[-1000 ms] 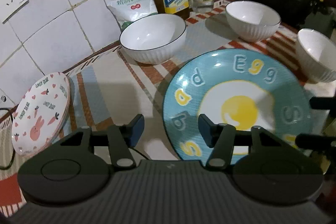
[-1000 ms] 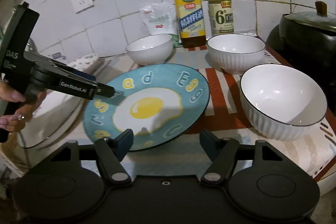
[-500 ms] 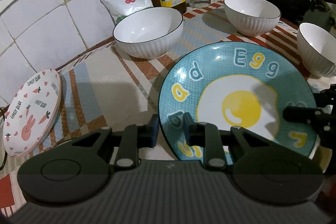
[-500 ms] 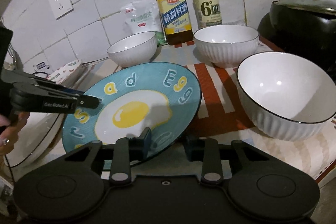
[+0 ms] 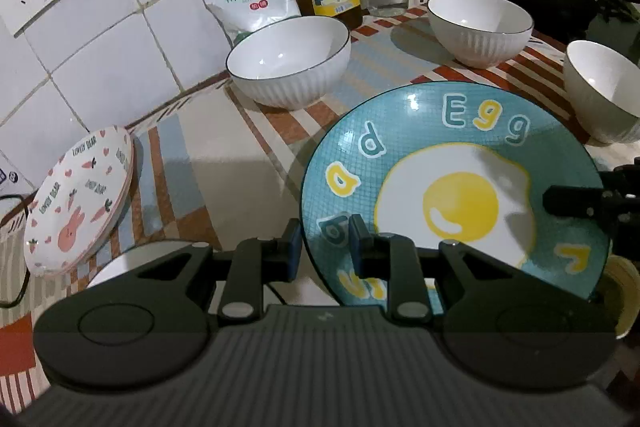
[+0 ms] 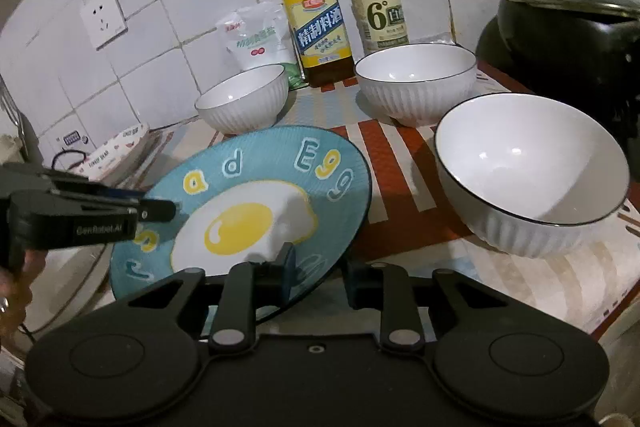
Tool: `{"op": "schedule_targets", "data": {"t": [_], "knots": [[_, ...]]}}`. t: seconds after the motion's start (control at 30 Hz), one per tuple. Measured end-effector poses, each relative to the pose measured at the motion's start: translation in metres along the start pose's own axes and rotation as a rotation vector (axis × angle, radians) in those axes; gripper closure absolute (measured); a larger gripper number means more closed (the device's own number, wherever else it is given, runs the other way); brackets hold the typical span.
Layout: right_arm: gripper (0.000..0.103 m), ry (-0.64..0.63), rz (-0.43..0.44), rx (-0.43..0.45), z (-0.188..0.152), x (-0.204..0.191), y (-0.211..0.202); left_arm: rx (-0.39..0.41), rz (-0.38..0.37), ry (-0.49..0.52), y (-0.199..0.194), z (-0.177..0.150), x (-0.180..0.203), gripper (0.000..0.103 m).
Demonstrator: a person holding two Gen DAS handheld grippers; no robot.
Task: Organize plates and bowls
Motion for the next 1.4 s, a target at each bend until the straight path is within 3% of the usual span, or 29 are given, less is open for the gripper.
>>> {"op": "schedule_targets", "data": {"t": [0.4, 0.87, 1.17, 1.4], "knots": [[0.075, -0.011, 0.036, 0.042, 0.013, -0.021, -0.037, 0.042, -0.003, -0.016, -0.052, -0.006, -0.014, 0.080], [0.075, -0.115, 0.168, 0.085, 0.033, -0.109, -0.058, 0.098, 0.053, -0.119, -0.128, -0.038, -0.097, 0.080], [0.075, -0.212, 0.239, 0.035, 0.034, -0.160, -0.024, 0.091, 0.125, -0.204, -0.129, -0.069, -0.153, 0.080], [0.075, -0.271, 0.254, -0.009, 0.029, -0.182, 0.002, 0.017, 0.129, -0.260, -0.111, -0.086, -0.183, 0.080]]}}
Point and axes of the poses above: each gripper's, at about its wrist camera, not at the fingertips, and y roughly the way its jaws point, x to its right, z to its top, the point moved 3 cm from there along y, roughly the way its jaws point, and after that the axes turned 13 degrees about -y, right-handed, at the moved point
